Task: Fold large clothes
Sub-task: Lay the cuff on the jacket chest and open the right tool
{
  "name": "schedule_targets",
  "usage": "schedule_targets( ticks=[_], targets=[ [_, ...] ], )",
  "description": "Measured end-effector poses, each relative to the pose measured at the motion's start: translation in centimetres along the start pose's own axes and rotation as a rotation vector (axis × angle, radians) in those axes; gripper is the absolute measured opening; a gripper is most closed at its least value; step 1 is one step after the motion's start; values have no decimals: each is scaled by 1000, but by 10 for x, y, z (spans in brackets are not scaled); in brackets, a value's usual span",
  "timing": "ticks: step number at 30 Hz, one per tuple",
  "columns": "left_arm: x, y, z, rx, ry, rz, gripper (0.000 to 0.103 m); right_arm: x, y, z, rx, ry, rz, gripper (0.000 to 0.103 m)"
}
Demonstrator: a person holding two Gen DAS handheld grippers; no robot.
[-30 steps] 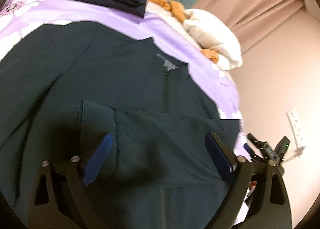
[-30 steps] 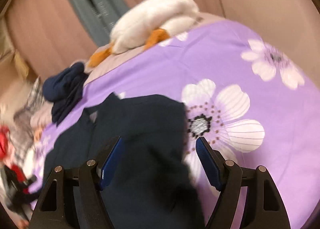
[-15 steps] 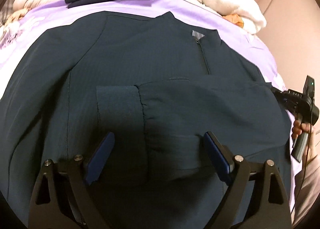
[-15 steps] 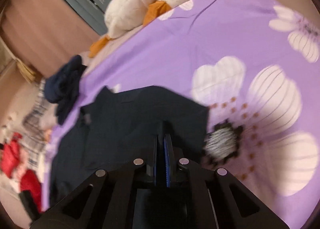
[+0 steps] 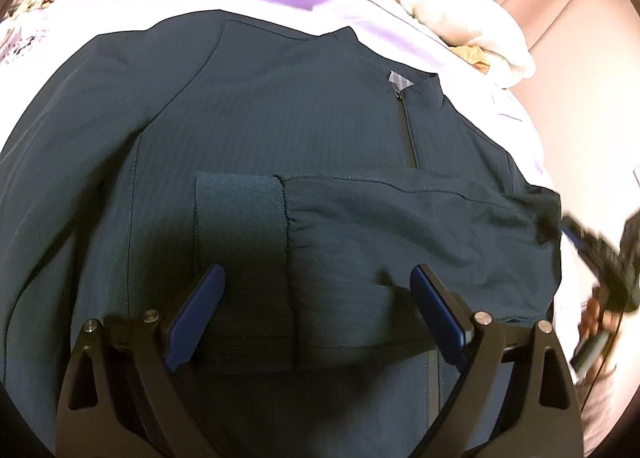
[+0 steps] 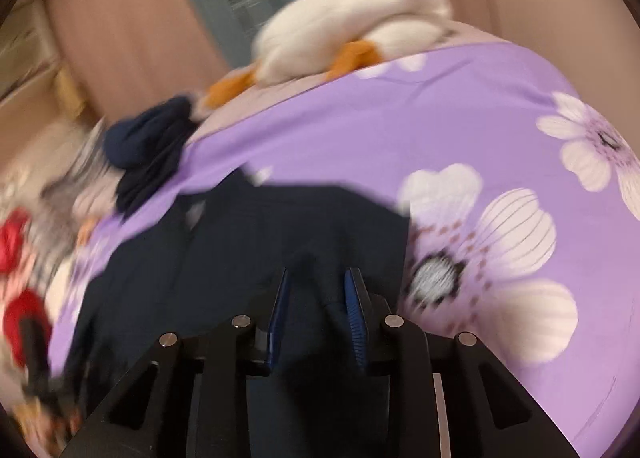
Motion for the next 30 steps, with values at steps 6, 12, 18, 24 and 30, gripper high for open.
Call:
schedule_targets(
  ticks=[6,12,18,24,30],
  targets=[
    [-2,-1,-3,-23,18,2,94,1,-42,12,174,-122,102,28],
    [-3,-2,-5,-62,23,1,94,-8,-39,-28,11,-296,145,28],
    [-4,-3,-4,-60,19,-9,97,10,-32,25,103,-55,35,37],
    [-5,-5,-5,-78,10,-11,97,-36,-50,33,176,-113,189,37],
    [7,1,8,17,-83,8,97,-20,-66,34,217,-141,196,37]
  ],
)
Point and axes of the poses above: each gripper's, at about its wrist camera, not at the fingertips, and x roughly against the way its jaws point, z to its left, y to its top, the point moved 1 cm from there along -x, roughly the way its jaws point, and after that the axes turned 8 degrees about x, right-handed, at the moved point
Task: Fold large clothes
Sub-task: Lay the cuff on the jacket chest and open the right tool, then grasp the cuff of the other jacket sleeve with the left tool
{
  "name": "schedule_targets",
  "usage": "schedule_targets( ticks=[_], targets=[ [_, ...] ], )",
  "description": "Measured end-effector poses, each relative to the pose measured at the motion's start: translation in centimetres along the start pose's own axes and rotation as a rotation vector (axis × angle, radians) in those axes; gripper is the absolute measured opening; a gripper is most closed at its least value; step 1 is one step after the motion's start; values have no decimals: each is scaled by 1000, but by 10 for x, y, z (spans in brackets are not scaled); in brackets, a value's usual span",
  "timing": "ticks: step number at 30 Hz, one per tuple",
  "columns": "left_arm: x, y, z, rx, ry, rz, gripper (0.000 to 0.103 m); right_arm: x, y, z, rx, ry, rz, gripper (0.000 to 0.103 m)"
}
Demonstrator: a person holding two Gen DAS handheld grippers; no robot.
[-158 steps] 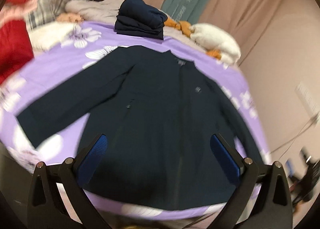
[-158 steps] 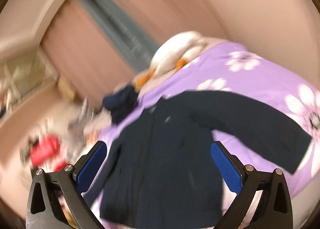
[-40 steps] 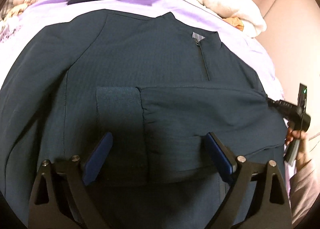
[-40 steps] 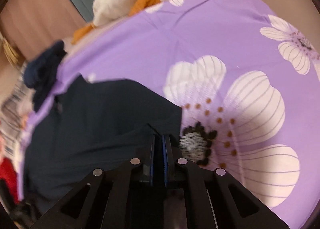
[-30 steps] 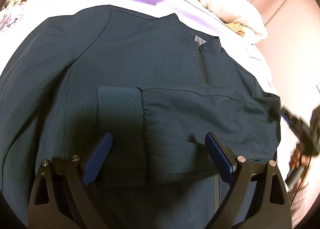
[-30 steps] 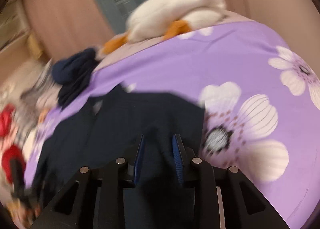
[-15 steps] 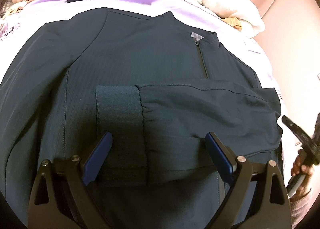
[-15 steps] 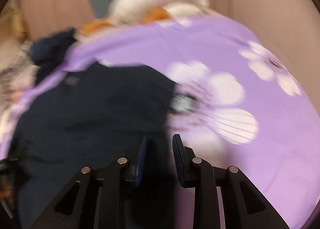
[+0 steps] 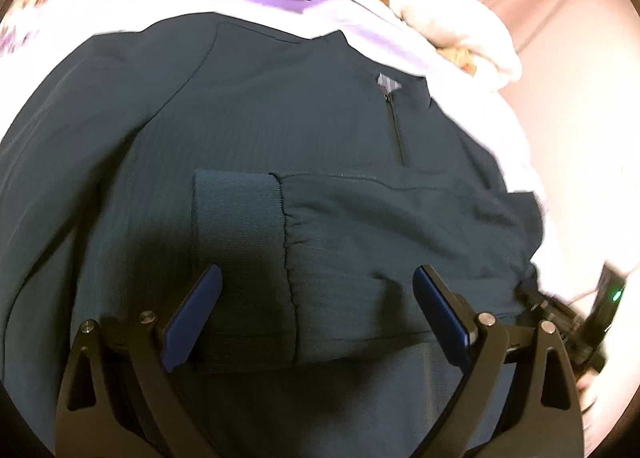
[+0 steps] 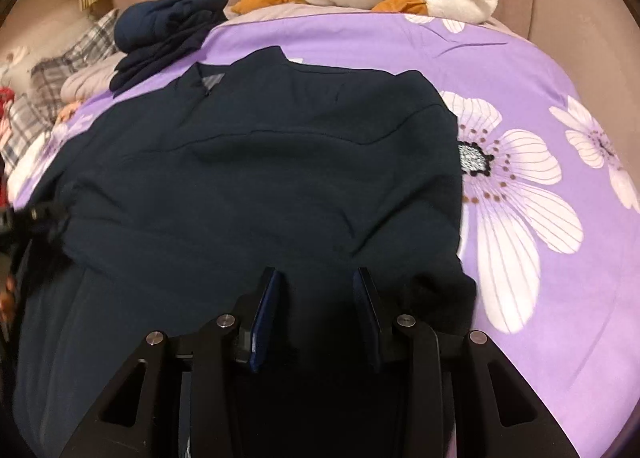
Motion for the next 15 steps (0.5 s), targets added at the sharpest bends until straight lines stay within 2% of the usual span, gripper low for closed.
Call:
schedule_targets(
  ticks=[2,5,7,12,15],
  targets=[
    [21,-3,8,76,-37,-12,98,12,-2,2,-25,3,2,37],
    [56,-16,24,139,-96,-29,98,46,-12,8,-60,54,-50,42],
    [79,-27,35,166,-106,-49,99,67,-22,15,-74,83,-85,51],
    [156,-69,79,268,-146,-141,102,101,-62,47,-124,177,-155,56],
    [205,-103,115,364,-182,-206,102,112,-82,64,-158,228,-175,60]
  ],
)
Point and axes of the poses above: each gripper's, at about its wrist camera, not at the fingertips, and x roughly against the way its jaws point, z to its left, y to its top, the point moved 1 cm from there along -x, roughly the way its jaws point, and after that the axes turned 8 degrees about x, right-handed, at the moved point
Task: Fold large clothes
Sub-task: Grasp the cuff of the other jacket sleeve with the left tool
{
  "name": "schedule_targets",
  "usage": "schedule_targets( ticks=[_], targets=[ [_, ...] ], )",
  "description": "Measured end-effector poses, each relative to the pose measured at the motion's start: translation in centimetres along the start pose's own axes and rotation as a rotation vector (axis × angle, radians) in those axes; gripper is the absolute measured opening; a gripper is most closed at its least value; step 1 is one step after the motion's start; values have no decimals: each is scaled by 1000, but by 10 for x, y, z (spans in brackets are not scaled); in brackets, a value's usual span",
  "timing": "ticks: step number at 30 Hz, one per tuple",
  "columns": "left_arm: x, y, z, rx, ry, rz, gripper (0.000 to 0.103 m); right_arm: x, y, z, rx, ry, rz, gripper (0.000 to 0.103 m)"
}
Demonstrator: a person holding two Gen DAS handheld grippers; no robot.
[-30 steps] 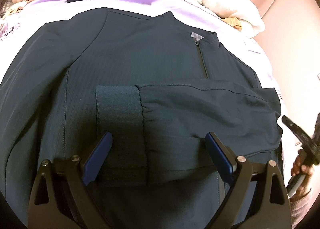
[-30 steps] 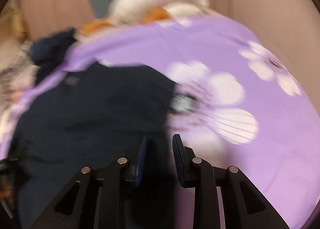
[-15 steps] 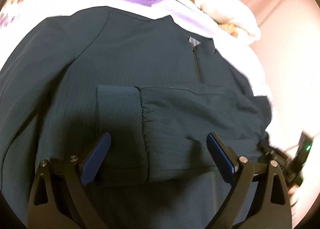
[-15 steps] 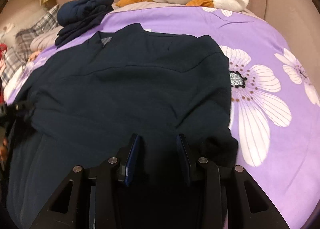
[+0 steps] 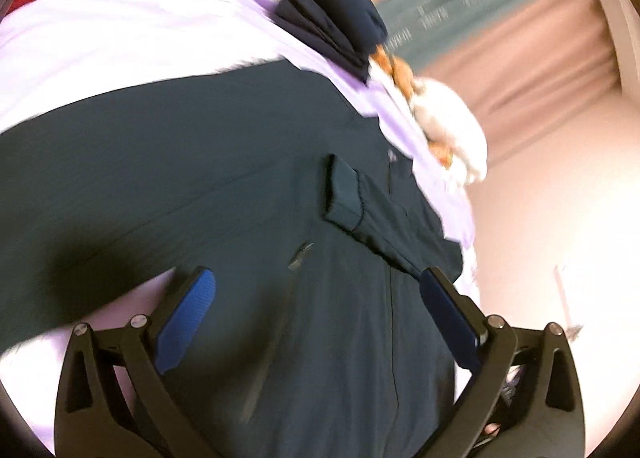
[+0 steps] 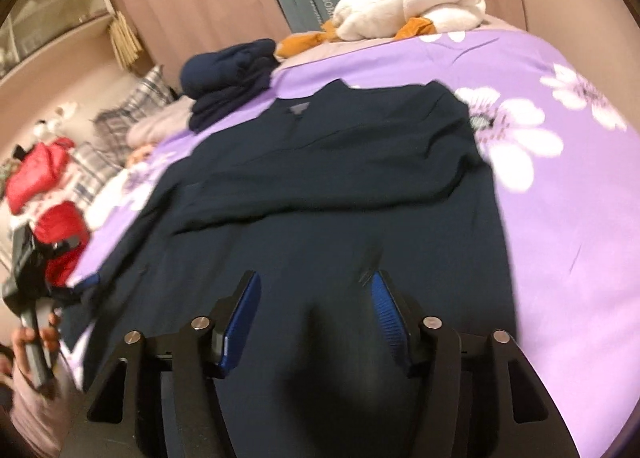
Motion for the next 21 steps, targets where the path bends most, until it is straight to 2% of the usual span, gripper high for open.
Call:
schedule_targets(
  ticks=[5,10,14,16,21],
  targets=[
    [80,-9,55,160,-5,-107,102,16,-23,25,-52,74,-26,61],
    [136,-13,94,278,-35,-175,102,34,-37,44,-58,137,-40,65],
    [144,-20,117,366,-87,-163,102,38,-38,56,-18,125,-41,66],
    [145,-22,124,386,-101,-153,102,37,-38,60,-19,146,-37,66],
    [134,-24,143,461,-166,-110,102,39,-47,75,-6,146,-23,66]
  ],
)
Point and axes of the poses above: each gripper's, at about its wrist camera, not at the fingertips, and x roughly against the way its jaws point, z to its left, y to its top, the point moved 1 cm from there along -x, roughly the way its jaws point, and after that the axes turned 8 degrees about x, right-handed, at the moved point
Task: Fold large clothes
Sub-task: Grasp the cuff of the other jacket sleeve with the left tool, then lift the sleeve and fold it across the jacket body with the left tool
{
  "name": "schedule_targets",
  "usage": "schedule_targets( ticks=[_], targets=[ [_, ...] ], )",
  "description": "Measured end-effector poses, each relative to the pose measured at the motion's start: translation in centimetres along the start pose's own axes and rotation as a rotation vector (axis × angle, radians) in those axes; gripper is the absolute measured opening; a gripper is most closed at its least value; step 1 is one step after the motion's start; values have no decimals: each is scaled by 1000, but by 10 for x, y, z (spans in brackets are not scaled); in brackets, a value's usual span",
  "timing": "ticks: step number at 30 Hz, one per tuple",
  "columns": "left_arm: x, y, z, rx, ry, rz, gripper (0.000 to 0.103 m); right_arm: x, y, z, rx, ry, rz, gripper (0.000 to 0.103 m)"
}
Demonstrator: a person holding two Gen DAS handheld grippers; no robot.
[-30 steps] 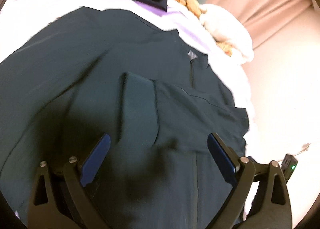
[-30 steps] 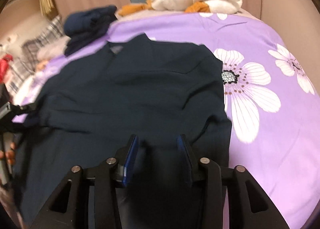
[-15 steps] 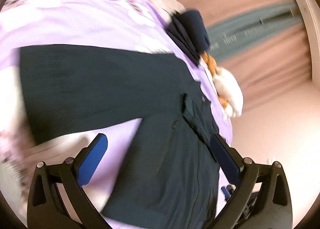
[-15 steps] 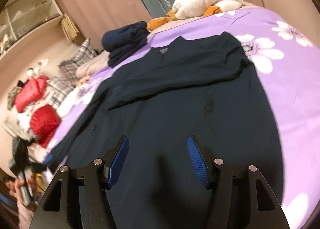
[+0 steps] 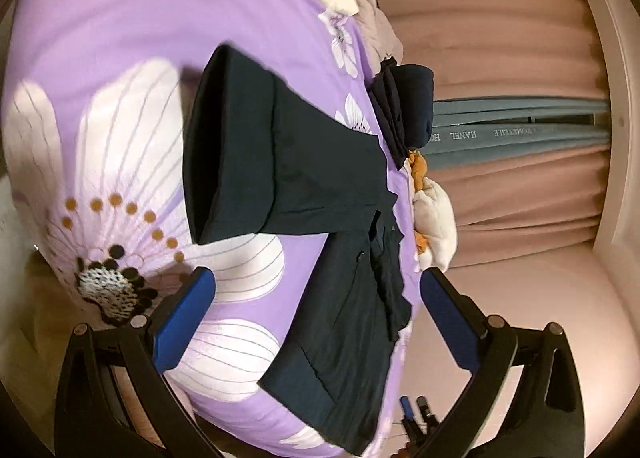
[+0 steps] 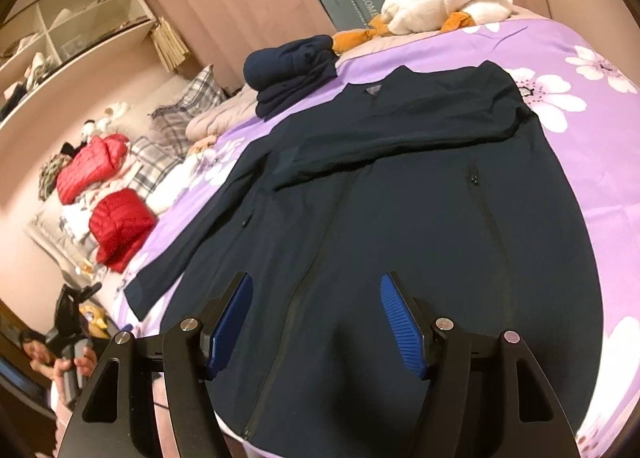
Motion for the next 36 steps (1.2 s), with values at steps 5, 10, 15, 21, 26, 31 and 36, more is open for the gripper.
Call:
schedule_targets(
  ticks=[5,10,15,21,26,31,36],
  targets=[
    [-9,8,13,53,-12,14,102,0,-3,9,6,0,7,66],
    [-9,18,16,60,-30,-15,102,-1,-6,12,3,-6,15,66],
    [-12,29,17,58,-38,-43,102,-8,-5,16,-3,-7,26,66],
    [-19,44,10,11,-13,-57,102,-16,-6,20,2,-6,46,66],
    [-35,54,-3,-51,12,-46,102,-23,-8,22,-9,-7,68,66],
    [-49,59,-11,-84,47,-40,102,-26,-7,27,9,-14,82,66],
    [-56,62,-7,-56,178,-95,73,-29,-8,29,16,-17,94,66]
  ],
)
Point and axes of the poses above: each gripper's, at about its wrist camera, not at the fingertips, and x roughly against the way its jaws point, z to its left, y to its top, the point moved 1 cm from there along -x, roughly the way its jaws point, and after that the axes turned 8 degrees about x, right-handed, at the moved point
